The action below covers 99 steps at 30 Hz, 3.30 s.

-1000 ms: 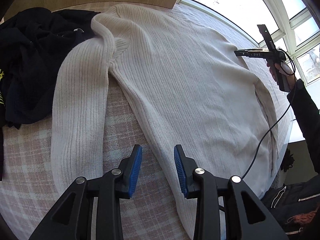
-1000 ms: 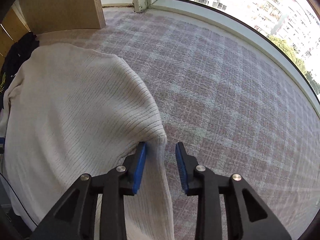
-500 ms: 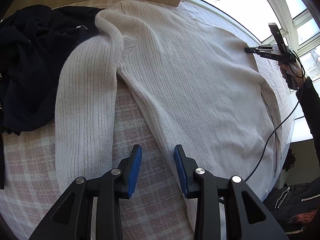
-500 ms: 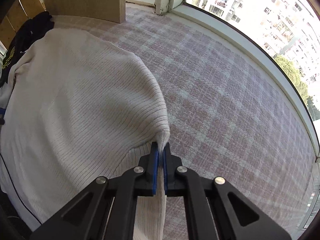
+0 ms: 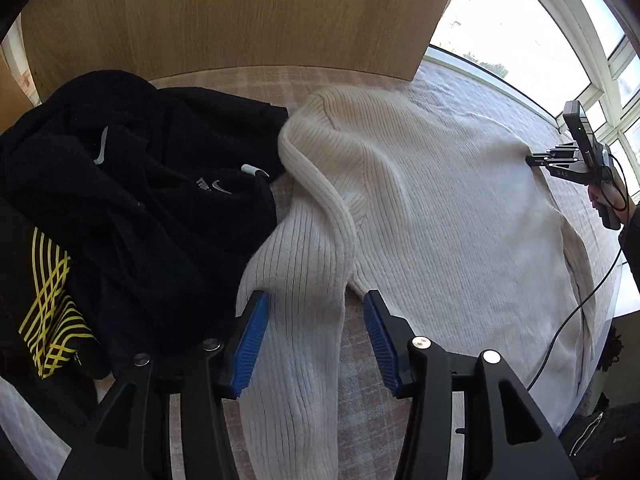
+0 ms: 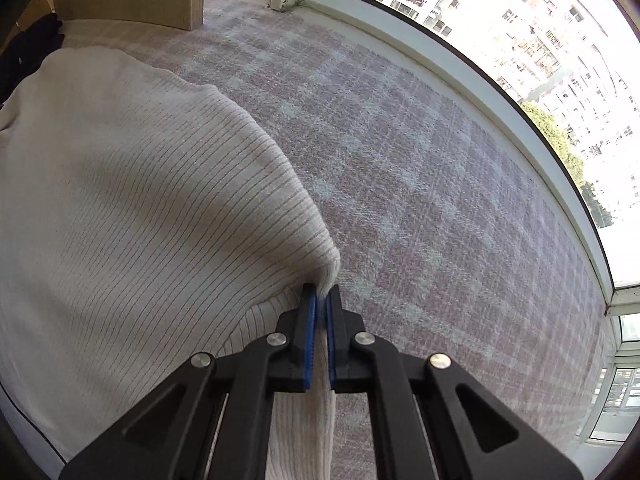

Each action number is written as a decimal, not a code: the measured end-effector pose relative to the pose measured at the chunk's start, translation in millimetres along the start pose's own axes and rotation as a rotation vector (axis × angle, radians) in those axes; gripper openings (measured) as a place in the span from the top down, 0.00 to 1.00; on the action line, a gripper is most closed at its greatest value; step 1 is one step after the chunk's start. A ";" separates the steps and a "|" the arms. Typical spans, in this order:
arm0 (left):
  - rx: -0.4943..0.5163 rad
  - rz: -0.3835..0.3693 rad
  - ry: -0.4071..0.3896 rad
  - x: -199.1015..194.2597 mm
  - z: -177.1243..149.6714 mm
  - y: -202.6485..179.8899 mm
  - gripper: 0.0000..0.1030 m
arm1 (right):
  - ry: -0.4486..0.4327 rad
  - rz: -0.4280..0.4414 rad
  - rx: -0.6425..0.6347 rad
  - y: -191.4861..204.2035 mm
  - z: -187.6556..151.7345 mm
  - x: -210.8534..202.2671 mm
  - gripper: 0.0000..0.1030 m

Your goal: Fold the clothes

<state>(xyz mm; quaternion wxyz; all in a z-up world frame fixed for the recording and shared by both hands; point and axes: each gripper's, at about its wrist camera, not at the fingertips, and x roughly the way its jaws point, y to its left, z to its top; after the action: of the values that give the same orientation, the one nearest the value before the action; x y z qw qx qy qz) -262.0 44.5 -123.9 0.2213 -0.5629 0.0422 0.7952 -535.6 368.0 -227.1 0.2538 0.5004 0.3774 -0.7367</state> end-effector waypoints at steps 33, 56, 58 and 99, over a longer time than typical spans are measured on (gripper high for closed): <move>-0.038 -0.259 0.074 -51.8 -158.8 -46.6 0.48 | 0.040 0.350 0.222 96.7 -163.8 -115.3 0.71; 0.020 -0.258 0.067 -72.1 -206.0 -57.4 0.47 | 0.098 0.378 0.291 154.8 -248.6 -155.4 0.91; 0.018 -0.269 0.079 -68.4 -209.9 -56.7 0.47 | 0.117 0.291 0.268 156.3 -256.9 -157.1 0.92; 0.263 -0.222 0.115 -82.1 -237.9 -42.4 0.47 | 0.031 0.246 -0.238 429.6 -191.2 -198.9 0.55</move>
<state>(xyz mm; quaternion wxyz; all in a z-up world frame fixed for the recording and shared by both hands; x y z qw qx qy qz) -14.5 -17.7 -127.4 0.3769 -0.5750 0.0961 0.7198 -34.7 270.2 -213.0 0.3938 0.5206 0.4015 -0.6425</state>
